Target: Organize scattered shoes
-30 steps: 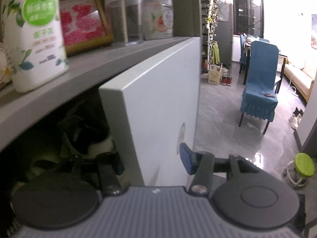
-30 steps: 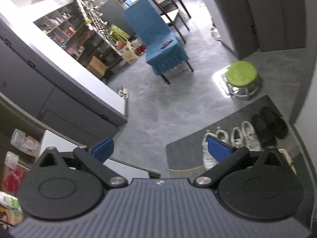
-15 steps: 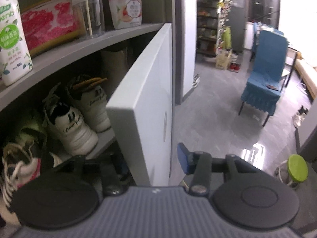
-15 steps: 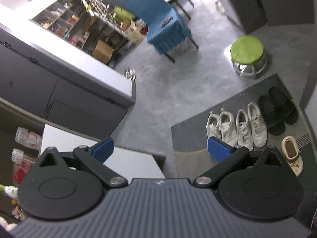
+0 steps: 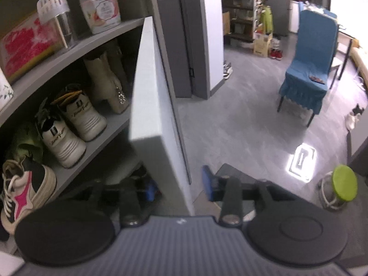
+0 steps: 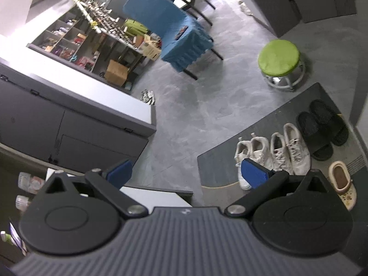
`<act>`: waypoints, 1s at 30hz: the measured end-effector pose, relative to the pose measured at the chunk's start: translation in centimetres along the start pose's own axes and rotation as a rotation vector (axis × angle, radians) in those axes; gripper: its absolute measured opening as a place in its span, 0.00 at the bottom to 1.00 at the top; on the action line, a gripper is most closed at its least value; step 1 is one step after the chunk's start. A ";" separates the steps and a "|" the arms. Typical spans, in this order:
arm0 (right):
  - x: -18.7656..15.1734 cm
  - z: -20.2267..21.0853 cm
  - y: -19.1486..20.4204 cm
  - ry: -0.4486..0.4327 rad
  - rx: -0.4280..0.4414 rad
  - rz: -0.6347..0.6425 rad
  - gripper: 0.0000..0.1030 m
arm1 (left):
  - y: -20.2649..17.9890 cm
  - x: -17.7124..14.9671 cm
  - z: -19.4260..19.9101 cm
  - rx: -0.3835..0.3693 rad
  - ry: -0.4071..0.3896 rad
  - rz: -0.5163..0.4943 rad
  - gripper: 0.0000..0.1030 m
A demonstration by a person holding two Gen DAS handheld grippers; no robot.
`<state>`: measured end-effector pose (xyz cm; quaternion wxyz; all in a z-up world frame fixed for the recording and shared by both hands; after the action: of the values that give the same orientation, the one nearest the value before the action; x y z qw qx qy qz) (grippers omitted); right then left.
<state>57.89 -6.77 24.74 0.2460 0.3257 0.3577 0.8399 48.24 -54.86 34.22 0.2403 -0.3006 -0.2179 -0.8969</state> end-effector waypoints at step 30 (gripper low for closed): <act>-1.9 9.1 -8.0 -0.132 -0.246 -0.032 1.00 | -17.3 10.2 -2.0 0.038 0.136 0.012 0.33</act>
<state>67.18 0.97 22.82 0.3203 0.3418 0.2401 0.8503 30.53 -45.33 35.07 0.2655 -0.2357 -0.2165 -0.9094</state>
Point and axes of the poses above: each gripper's, at about its wrist camera, not at the fingertips, and z roughly against the way its jaws point, y to its left, x to its top, the point moved 1 cm from there along -z, roughly the way its jaws point, and after that the axes turned 8 degrees about x, right-handed, at the moved point
